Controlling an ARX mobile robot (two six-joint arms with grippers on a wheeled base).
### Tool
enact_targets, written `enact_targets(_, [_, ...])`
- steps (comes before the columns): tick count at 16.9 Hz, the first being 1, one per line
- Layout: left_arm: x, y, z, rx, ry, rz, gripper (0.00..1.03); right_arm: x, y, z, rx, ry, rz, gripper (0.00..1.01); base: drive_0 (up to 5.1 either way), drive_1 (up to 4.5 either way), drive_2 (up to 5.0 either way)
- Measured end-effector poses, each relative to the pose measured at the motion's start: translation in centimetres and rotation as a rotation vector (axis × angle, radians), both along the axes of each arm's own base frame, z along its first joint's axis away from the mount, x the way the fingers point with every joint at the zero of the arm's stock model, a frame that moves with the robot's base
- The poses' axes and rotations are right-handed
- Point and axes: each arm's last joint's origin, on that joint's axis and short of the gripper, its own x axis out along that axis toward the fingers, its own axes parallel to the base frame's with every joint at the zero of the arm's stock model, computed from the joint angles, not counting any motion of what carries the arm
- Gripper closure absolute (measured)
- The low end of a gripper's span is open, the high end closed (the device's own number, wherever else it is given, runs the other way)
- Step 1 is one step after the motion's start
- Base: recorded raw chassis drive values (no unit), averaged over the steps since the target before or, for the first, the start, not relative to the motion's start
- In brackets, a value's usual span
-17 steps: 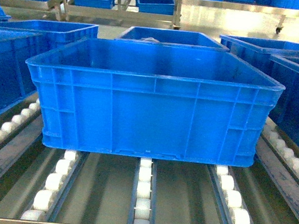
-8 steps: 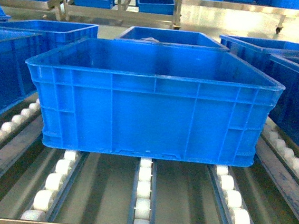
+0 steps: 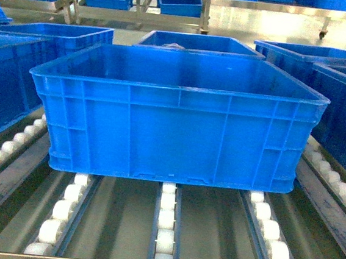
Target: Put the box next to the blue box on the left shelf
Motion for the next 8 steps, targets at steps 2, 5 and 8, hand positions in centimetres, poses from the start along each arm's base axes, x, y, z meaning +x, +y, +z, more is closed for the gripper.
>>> enact_targets(2, [0.0, 0.0, 0.0, 0.0, 0.0, 0.0, 0.05, 0.0, 0.0, 0.0, 0.0, 0.0, 0.0, 0.03, 0.0, 0.0, 0.0])
enact_targets(5, [0.0, 0.0, 0.0, 0.0, 0.0, 0.0, 0.05, 0.0, 0.0, 0.0, 0.0, 0.0, 0.0, 0.03, 0.0, 0.0, 0.0])
enact_targets(8, [0.0, 0.0, 0.0, 0.0, 0.0, 0.0, 0.05, 0.0, 0.0, 0.0, 0.0, 0.0, 0.0, 0.03, 0.0, 0.0, 0.0])
